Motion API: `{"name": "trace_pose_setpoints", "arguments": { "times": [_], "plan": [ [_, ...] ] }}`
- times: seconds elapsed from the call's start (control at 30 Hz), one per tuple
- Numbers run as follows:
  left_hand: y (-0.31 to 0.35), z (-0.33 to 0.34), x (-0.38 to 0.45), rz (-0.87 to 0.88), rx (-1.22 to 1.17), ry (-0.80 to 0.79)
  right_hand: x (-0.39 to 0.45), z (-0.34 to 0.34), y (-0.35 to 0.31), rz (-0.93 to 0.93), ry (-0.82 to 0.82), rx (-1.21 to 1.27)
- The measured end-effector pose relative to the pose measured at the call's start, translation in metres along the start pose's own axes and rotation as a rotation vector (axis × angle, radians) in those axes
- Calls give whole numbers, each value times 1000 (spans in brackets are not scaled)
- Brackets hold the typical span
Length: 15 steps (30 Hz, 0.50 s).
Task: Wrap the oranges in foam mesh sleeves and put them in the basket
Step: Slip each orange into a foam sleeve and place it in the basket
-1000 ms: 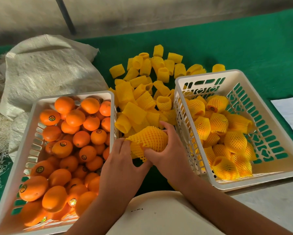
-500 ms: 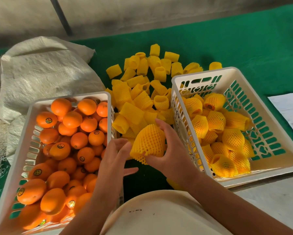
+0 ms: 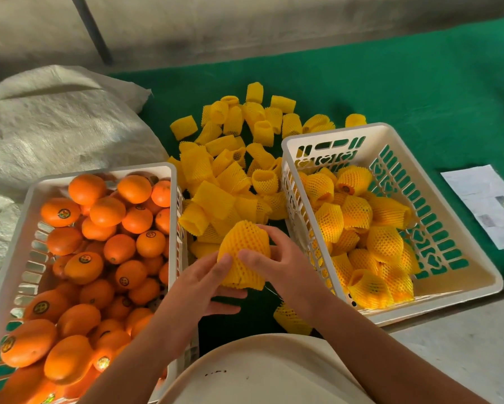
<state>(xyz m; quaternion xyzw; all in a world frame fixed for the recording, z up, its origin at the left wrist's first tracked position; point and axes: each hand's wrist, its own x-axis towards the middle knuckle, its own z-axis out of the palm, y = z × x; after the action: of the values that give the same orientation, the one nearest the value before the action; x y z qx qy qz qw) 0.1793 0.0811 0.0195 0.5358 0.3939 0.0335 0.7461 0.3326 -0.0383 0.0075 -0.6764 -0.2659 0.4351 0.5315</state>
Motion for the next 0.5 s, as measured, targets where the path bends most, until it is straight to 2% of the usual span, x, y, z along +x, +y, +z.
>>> {"name": "trace_pose_setpoints", "arguments": {
  "times": [0.07,0.17,0.23,0.37,0.5],
  "plan": [
    [-4,-11,0,83,268,38,-1,-9,-1,-4,72,12],
    [-24,-39,3,348,937,268,2,-38,-6,13,245,94],
    [-43,-56,6,449,1220,363,6,-67,-5,21,395,116],
    [-80,-72,10,373,1320,325,16,-133,22,128,621,-137],
    [-95,-68,15,427,1156,358,26,-176,69,316,626,-399]
  ]
}}
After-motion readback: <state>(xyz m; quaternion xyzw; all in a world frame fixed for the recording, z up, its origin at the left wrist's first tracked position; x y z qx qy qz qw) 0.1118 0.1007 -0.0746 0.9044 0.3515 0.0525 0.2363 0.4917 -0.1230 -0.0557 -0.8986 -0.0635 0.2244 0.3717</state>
